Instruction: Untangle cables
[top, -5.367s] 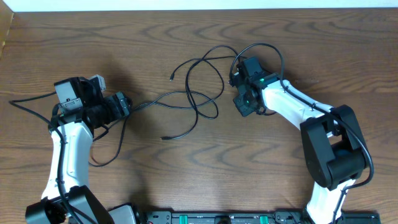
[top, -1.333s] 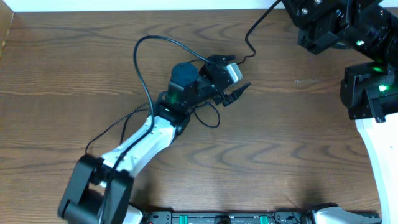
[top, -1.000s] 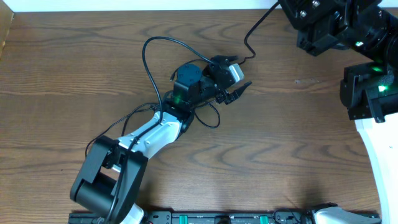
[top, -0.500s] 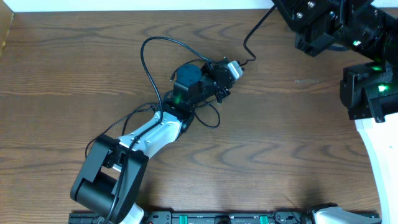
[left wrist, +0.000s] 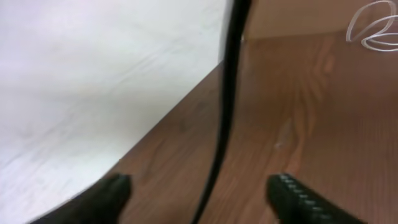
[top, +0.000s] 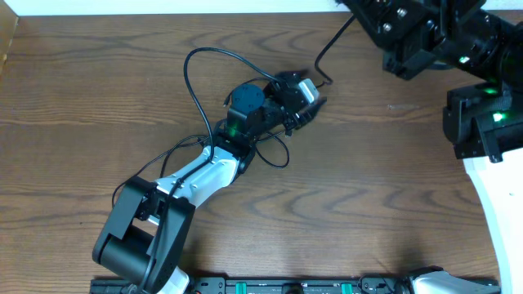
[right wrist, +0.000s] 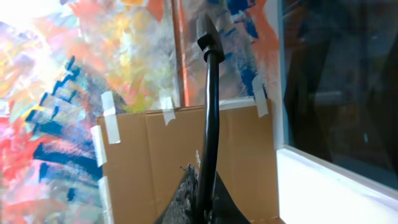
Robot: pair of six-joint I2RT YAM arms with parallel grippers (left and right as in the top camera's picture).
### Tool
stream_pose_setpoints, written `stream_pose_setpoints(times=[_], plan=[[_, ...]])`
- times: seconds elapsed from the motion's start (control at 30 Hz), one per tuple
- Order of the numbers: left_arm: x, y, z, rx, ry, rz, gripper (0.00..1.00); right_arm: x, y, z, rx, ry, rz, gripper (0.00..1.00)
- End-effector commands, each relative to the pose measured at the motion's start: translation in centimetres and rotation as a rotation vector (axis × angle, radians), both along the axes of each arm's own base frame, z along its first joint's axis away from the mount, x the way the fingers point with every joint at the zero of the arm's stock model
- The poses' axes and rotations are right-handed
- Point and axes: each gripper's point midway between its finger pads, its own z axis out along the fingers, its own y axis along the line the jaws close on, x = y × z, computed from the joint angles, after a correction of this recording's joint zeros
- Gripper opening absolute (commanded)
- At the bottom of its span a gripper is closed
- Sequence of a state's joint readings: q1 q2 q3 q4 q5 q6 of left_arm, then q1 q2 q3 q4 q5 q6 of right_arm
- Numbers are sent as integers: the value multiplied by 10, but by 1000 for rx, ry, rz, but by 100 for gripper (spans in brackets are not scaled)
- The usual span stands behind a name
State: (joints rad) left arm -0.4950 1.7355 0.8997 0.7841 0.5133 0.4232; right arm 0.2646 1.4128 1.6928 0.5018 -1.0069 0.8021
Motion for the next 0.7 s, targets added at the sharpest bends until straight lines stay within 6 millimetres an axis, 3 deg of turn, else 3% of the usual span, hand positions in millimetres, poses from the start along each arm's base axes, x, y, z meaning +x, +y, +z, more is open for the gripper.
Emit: stream_pose_setpoints(times=[0.0, 0.07, 0.2, 0.33, 0.47, 0.67], plan=[[-4, -6, 4, -7, -11, -45, 79, -10, 3, 7, 12, -8, 21, 1], [-4, -6, 4, -8, -11, -45, 93, -12, 5, 7, 13, -9, 29, 1], [-4, -6, 5, -9, -15, -45, 91, -15, 7, 8, 17, -14, 36, 1], [-3, -6, 7, -12, -22, -45, 42, -15, 7, 9, 20, -16, 34, 1], [-3, -7, 9, -18, -32, -45, 13, -14, 6, 10, 28, 3, 36, 1], [-2, -6, 14, -32, -44, -43, 8, -12, 6, 11, 35, 12, 32, 1]])
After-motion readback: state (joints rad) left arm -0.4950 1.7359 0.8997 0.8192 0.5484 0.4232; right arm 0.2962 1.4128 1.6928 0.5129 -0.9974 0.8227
